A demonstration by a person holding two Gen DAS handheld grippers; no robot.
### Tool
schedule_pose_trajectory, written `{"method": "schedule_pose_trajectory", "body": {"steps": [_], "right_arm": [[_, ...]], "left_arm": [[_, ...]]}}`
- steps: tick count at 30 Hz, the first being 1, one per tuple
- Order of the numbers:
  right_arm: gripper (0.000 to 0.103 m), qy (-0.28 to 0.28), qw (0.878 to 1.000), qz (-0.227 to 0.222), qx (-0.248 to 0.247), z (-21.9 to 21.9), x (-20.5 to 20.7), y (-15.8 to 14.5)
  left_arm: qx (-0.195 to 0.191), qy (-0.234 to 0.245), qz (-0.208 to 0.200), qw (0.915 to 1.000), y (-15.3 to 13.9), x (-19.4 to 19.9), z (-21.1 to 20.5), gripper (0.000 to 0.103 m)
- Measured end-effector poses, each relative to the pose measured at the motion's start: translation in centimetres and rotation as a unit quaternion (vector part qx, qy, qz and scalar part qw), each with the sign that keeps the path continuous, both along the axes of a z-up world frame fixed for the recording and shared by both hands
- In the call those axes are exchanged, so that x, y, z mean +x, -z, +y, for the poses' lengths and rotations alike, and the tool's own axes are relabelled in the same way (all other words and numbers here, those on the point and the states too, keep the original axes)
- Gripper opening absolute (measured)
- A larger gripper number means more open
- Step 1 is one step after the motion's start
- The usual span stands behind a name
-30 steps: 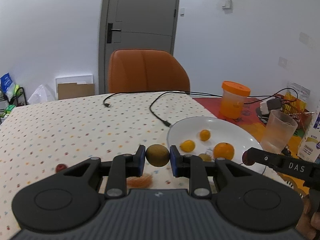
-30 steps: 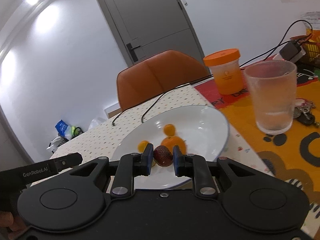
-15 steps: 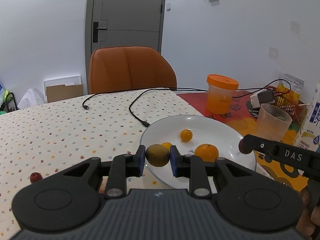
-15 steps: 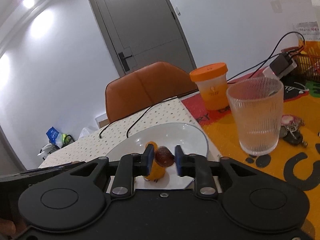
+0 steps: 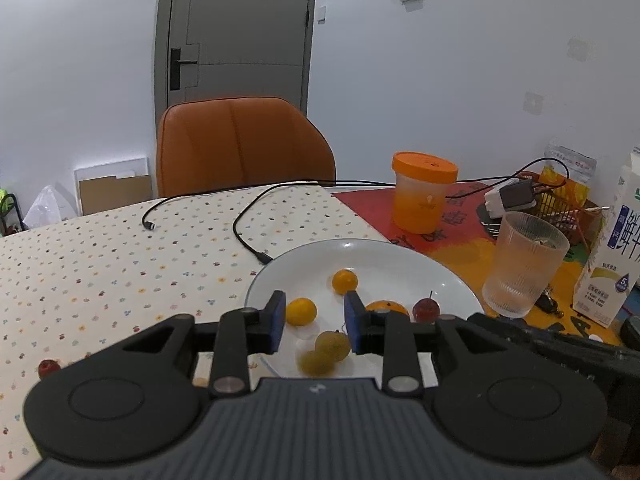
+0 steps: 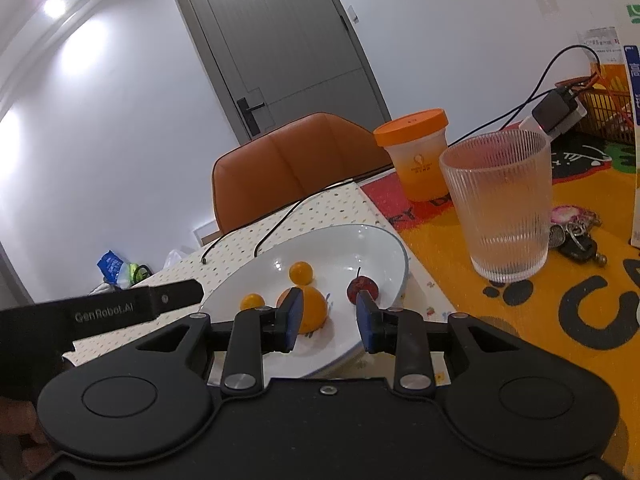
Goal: Organize fruits
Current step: 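Open the right tool to drop the plum while the left releases the brown fruit, then move both open tools back toward the fruit on the tablecloth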
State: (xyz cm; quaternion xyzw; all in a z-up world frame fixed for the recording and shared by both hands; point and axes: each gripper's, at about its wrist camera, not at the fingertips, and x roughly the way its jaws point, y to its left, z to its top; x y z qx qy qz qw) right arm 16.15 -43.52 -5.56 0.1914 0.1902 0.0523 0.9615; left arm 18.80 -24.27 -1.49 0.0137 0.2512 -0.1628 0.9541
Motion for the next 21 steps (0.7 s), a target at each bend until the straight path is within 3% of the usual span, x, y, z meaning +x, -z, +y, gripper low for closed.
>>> {"method": "schedule_pose_trajectory", "body": {"steps": [4, 13, 17, 21], "right_arm": [[0.031, -0.004, 1.0, 0.003, 0.005, 0.1, -0.3, 0.1], [0.039, -0.013, 1.0, 0.006, 0.003, 1.6, -0.6, 0.1], [0.056, -0.012, 1.0, 0.004, -0.001, 2.7, -0.7, -0.2], [0.064, -0.014, 1.0, -0.001, -0.01, 3.9, -1.0, -0.4]], "left_arm": [[0.003, -0.012, 0.008, 0.9999, 0.0, -0.2, 0.6, 0.034], [0.005, -0.04, 0.012, 0.9991, -0.7, -1.1, 3.5, 0.071], [0.009, -0.057, 0.004, 0.9983, -1.0, -1.8, 4.9, 0.081], [0.015, -0.07, 0.003, 0.9974, -1.1, -2.4, 6.4, 0.083]]}}
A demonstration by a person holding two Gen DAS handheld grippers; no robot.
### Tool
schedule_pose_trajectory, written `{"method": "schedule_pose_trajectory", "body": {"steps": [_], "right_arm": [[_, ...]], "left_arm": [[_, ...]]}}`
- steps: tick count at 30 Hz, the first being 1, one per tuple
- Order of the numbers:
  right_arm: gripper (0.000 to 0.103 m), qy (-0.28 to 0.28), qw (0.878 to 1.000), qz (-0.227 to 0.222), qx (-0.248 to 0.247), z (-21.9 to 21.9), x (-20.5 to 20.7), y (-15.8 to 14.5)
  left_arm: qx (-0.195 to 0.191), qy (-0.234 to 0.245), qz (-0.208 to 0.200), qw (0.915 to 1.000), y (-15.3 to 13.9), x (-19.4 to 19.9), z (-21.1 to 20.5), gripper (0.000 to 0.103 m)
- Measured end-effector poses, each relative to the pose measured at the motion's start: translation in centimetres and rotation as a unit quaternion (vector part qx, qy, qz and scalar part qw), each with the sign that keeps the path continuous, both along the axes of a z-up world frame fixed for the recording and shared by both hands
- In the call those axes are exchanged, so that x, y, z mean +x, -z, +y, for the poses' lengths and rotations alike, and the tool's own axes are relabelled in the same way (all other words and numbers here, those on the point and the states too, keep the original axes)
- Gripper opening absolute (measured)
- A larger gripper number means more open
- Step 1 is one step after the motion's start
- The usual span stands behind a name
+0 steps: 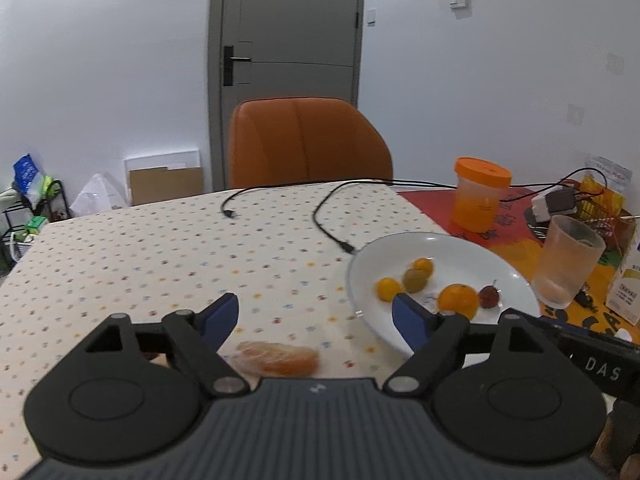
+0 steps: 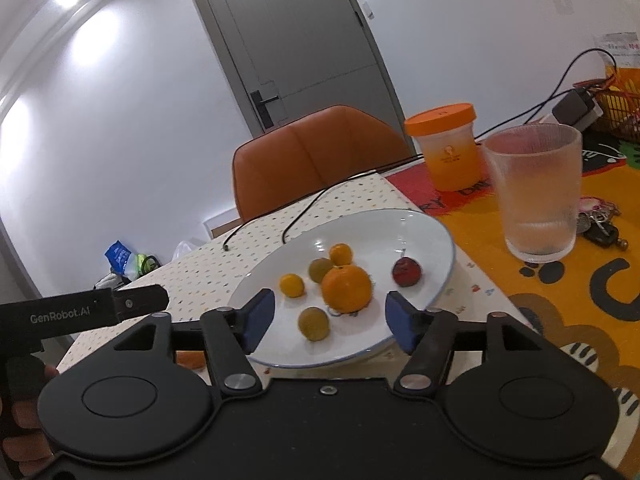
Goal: Organize fruits
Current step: 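Move both open tools back toward the fruit on the tablecloth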
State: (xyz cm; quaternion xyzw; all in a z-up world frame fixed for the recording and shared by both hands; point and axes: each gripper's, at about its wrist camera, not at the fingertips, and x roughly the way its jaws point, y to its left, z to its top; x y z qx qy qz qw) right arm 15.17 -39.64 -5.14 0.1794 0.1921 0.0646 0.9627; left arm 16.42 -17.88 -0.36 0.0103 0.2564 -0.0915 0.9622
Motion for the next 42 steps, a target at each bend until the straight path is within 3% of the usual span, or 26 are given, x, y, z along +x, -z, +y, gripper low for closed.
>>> {"method": "schedule_pose_trajectory", "body": {"steps": [6, 8, 11, 34, 39, 42], "right_arm": [[0.085, -0.003, 1.0, -0.004, -0.021, 2.0, -0.3, -0.5], [0.096, -0.006, 1.0, -0.01, -0.025, 2.6, -0.5, -0.7], [0.1, -0.012, 0.999, -0.014, -0.027, 3.4, -0.6, -1.0], [0.102, -0.099, 0.994, -0.005, -0.048, 9.7, -0.2, -0.7], [0.098, -0.115, 0.992, 0.006, -0.051, 10.4, 0.2, -0.3], [0.09, -0.125, 0.991, 0.014, -0.051, 10.6, 0.5, 0.1]], "left_arm": [[0.002, -0.03, 0.0, 0.9996, -0.1, -0.9, 2.3, 0.088], [0.002, -0.039, -0.001, 0.9992, -0.1, -1.2, 3.1, 0.089], [0.0, -0.052, -0.004, 0.9986, -0.2, -1.9, 4.4, 0.091], [-0.031, -0.112, 0.01, 0.9932, 1.1, -3.1, 11.6, 0.091], [-0.034, -0.11, 0.025, 0.993, 2.0, -2.8, 11.9, 0.091], [-0.043, -0.103, 0.031, 0.9932, 2.5, -2.7, 11.9, 0.091]]}}
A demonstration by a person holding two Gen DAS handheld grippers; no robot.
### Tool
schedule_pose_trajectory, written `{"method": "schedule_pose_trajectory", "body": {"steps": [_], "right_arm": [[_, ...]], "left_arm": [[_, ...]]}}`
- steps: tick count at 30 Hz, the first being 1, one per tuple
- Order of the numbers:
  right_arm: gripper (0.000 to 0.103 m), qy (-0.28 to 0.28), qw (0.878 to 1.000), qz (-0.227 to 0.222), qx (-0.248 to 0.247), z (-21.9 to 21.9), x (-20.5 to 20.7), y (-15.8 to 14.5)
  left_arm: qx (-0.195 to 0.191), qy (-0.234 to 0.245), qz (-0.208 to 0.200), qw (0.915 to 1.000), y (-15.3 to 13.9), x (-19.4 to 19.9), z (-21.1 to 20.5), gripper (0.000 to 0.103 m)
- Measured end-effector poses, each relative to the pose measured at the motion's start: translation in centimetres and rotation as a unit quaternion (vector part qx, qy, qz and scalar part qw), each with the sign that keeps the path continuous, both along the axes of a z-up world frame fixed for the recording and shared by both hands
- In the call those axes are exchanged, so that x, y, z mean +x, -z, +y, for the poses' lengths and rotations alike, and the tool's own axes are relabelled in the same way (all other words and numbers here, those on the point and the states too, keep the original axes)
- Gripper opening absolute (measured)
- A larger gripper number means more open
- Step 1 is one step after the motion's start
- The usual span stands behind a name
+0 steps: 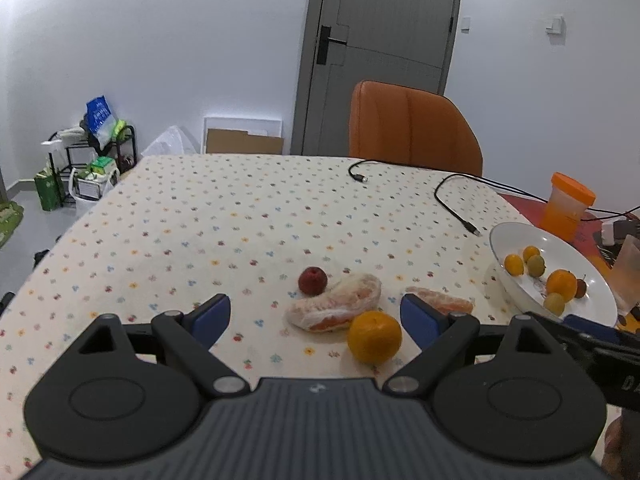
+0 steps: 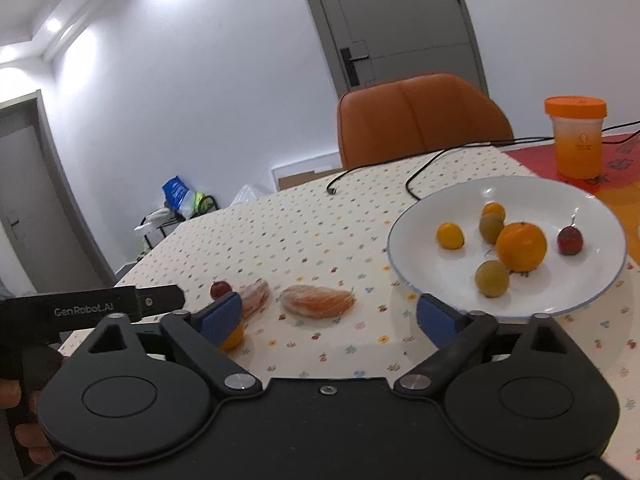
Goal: Organize fruits
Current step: 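Move both open tools back toward the fruit on the tablecloth, then grasp the large orange with the left tool while the right grasps a bagged pomelo segment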
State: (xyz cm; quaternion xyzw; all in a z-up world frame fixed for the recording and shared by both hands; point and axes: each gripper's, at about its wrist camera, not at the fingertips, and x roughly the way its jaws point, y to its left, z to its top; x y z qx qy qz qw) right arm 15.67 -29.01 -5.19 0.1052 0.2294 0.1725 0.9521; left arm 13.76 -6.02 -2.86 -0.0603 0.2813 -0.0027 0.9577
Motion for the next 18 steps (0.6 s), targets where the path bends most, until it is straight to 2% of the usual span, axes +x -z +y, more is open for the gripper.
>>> {"method": "schedule_pose_trajectory", "body": {"steps": [5, 13, 16, 18], "right_arm": [[0.081, -0.014, 1.0, 0.015, -0.001, 0.5, 0.4, 0.6], [0.076, -0.022, 0.999, 0.029, -0.007, 0.7, 1.2, 1.2], [0.076, -0.023, 0.999, 0.034, -0.009, 0.6, 1.5, 1.4], [0.075, -0.023, 0.999, 0.037, -0.01, 0.6, 1.7, 1.6]], "left_arm": [[-0.006, 0.008, 0.006, 0.9999, 0.9, 0.2, -0.7, 0.091], [-0.025, 0.019, 0.018, 0.9993, 2.1, 1.0, -1.2, 0.088], [-0.025, 0.017, 0.02, 0.9993, 2.5, 1.4, -1.5, 0.081], [-0.03, 0.017, 0.026, 0.9991, 2.7, 1.8, -1.5, 0.07]]}}
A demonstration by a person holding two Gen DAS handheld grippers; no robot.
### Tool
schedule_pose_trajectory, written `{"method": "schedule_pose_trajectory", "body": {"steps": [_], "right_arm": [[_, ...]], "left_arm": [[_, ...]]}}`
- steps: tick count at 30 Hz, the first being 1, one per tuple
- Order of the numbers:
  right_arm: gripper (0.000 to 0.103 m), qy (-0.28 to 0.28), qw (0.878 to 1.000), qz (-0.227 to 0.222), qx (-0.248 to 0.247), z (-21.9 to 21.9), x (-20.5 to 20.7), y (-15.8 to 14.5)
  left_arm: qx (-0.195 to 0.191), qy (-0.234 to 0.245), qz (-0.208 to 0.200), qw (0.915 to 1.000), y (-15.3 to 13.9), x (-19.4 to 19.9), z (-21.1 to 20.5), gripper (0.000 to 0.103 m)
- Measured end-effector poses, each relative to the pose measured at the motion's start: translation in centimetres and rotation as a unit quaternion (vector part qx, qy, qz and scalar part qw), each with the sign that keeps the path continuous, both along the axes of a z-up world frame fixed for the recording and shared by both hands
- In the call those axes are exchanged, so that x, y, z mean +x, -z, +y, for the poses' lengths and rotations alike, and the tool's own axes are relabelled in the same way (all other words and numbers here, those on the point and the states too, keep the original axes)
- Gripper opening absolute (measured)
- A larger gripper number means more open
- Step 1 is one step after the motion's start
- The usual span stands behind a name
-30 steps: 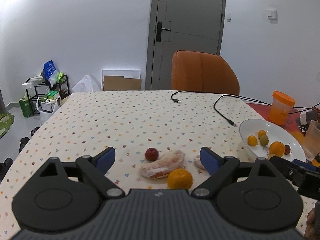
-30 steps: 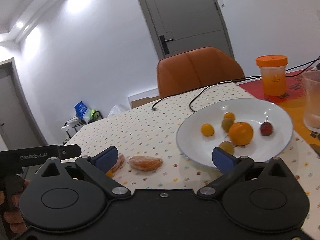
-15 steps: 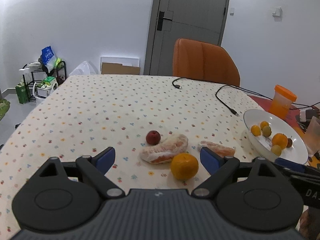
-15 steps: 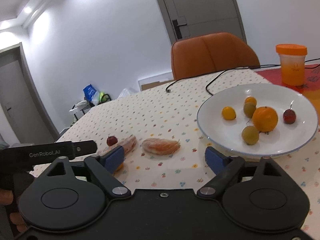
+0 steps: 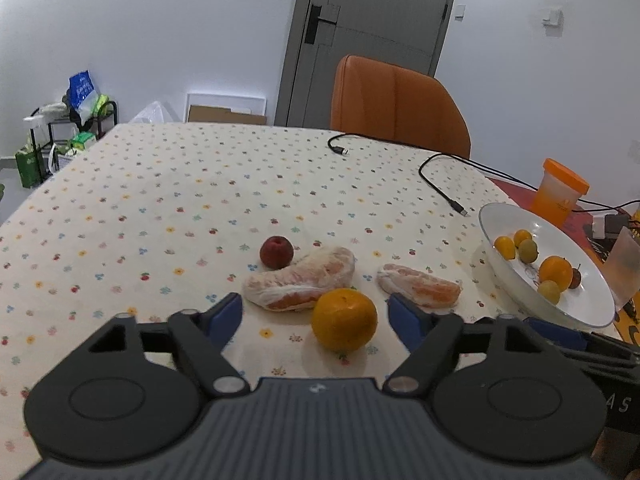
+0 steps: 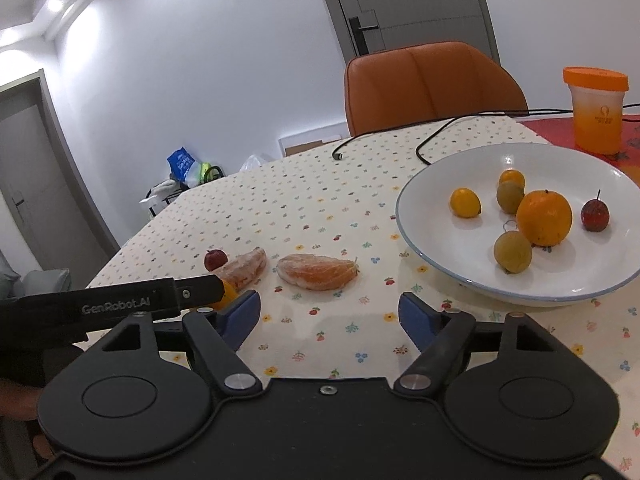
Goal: Organize fruits
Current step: 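Grasp the large orange with the left tool while the right grasps a bagged pomelo segment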
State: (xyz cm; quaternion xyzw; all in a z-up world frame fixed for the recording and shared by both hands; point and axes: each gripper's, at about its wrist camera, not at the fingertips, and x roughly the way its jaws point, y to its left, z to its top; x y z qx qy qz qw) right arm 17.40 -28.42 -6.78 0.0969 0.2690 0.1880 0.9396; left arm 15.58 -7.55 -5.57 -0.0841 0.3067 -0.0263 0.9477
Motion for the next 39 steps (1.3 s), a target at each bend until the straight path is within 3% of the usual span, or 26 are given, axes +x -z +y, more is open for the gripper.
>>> {"method": "schedule_pose_trajectory", "body": {"steps": [4, 6, 15, 27, 39], "right_arm": [[0.072, -0.001, 1.0, 0.008, 0.0, 0.1, 0.8, 0.2], [0.072, -0.001, 1.0, 0.011, -0.002, 0.3, 1.2, 0.4], [0.071, -0.002, 1.0, 0.019, -0.021, 2.2, 2.8, 0.4], [0.072, 0.01, 0.998, 0.017, -0.058, 5.3, 4.3, 0.4], [0.079, 0.014, 0.994, 0.021, -0.108, 7.6, 6.0, 0.4]], "left_arm": [[-0.017, 0.01, 0.013, 0.9997, 0.6, 0.7, -0.2, 0.054], [-0.02, 0.015, 0.018, 0.9995, 0.6, 0.9, -0.4, 0.036], [-0.022, 0.006, 0.012, 0.9997, -0.1, 0.8, 1.3, 0.036], [-0.018, -0.047, 0.003, 0.9987, -0.5, 1.0, 5.4, 0.036], [-0.03, -0.061, 0.004, 0.9977, -0.5, 0.8, 7.1, 0.036]]}}
